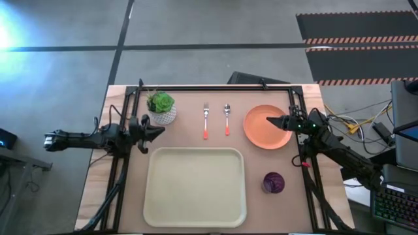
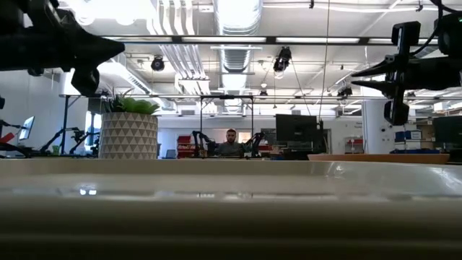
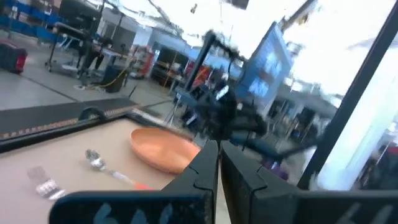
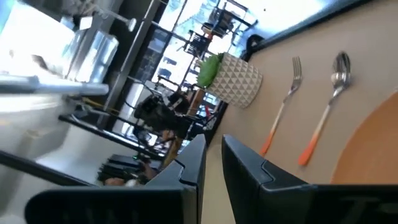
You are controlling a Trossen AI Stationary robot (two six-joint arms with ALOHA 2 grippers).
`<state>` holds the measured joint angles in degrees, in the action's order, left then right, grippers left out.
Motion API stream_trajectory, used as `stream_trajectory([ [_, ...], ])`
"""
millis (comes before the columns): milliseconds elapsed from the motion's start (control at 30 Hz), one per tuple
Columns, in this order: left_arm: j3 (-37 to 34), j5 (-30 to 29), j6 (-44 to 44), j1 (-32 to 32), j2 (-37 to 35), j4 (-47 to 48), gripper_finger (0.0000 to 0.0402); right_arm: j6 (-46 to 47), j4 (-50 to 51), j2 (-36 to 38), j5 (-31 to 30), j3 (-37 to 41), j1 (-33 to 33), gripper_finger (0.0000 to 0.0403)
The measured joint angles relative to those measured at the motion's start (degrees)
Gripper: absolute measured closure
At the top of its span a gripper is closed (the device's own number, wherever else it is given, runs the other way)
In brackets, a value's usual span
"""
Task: Pick and place plate/cup/fork/spoon on tray
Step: Put the violet cup on the gray serving tray
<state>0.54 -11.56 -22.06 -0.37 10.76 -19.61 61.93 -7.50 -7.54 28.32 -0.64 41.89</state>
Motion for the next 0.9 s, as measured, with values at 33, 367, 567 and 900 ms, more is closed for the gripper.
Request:
stream_trajectory([
  [33,0.3,0.0,-0.1,0.0,0.1,0.2,0.0402,-1.4,-1.1,0.0,0.0,0.0,0.0,0.0360],
  [367,12.0,0.0,4.2,0.0,4.7,0.7,0.0401,-3.9,-17.5,-0.3,-4.5,-2.8,0.0,0.0360],
  [567,19.6,1.8,5.0,0.0,9.5,4.4,0.0358,-11.3,-8.2,-3.6,-3.9,-14.6,0.0,0.0344],
  [900,30.5,2.7,10.9,0.0,15.8,13.0,0.0275,-32.2,28.2,-17.2,-2.8,-45.6,0.0,0.0273],
])
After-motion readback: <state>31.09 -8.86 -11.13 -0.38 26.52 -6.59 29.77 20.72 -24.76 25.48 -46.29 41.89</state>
